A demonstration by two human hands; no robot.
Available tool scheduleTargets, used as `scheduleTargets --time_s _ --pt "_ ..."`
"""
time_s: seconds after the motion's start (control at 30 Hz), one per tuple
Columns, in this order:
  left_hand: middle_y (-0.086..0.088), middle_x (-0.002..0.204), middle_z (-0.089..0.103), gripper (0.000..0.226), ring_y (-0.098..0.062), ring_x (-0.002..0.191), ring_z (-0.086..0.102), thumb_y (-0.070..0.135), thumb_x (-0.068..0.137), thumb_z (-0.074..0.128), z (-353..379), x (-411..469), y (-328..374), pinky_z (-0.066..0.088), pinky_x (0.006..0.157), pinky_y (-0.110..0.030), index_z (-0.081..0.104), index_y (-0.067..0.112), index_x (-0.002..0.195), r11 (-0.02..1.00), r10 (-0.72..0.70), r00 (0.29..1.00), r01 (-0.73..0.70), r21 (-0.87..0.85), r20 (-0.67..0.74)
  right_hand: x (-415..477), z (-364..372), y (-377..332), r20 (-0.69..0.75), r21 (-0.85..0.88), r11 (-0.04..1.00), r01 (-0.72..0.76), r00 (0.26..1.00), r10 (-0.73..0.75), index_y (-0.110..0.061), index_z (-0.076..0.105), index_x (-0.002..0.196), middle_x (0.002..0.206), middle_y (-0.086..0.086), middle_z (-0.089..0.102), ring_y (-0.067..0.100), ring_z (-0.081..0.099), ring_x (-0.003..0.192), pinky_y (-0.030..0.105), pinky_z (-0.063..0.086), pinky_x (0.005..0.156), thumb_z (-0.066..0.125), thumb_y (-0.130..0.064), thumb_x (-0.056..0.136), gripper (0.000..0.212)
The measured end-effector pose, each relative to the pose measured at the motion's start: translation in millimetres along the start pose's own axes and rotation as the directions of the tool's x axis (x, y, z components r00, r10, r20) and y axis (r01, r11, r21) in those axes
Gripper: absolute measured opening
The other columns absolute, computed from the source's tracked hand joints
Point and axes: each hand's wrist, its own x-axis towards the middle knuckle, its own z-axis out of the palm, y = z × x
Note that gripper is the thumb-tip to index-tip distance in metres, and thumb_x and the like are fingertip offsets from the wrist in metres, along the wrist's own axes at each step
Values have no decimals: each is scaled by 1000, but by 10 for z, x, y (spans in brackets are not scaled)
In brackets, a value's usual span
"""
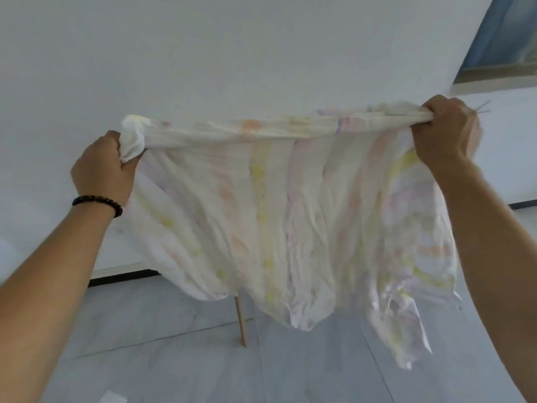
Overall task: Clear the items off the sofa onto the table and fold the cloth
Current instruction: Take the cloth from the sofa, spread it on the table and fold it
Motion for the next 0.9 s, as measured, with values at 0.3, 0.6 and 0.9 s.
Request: scheduleTargets --time_s 0.3,0.6,0.9 --pt "-26 96 53 24 -45 90 53 27 94 56 1383 784 -536 41 61 -46 54 3 97 988 -146 989 145 60 14 831 1357 -9 133 -74 989 127 984 -116 -9 72 103 104 22 60 43 61 91 42 48 76 65 -16 88 18" --pt "-26 97 54 21 -44 88 54 24 95 49 2849 1273 -1048 39 62 -44 56 4 98 938 -346 916 341 61 204 940 2821 350 408 -342 938 51 908 100 -25 73 111 109 12 61 38 63 96 40 49 74 53 -26 97 24" --pt "-11 66 58 38 -31 65 56 40 84 66 3709 1065 -1303 42 58 -28 58 11 61 837 -501 633 529 144 590 832 3633 493 578 8 543 -840 447 683 -6 49 131 91 19 71 28 72 59 32 57 42 30 -15 100 37"
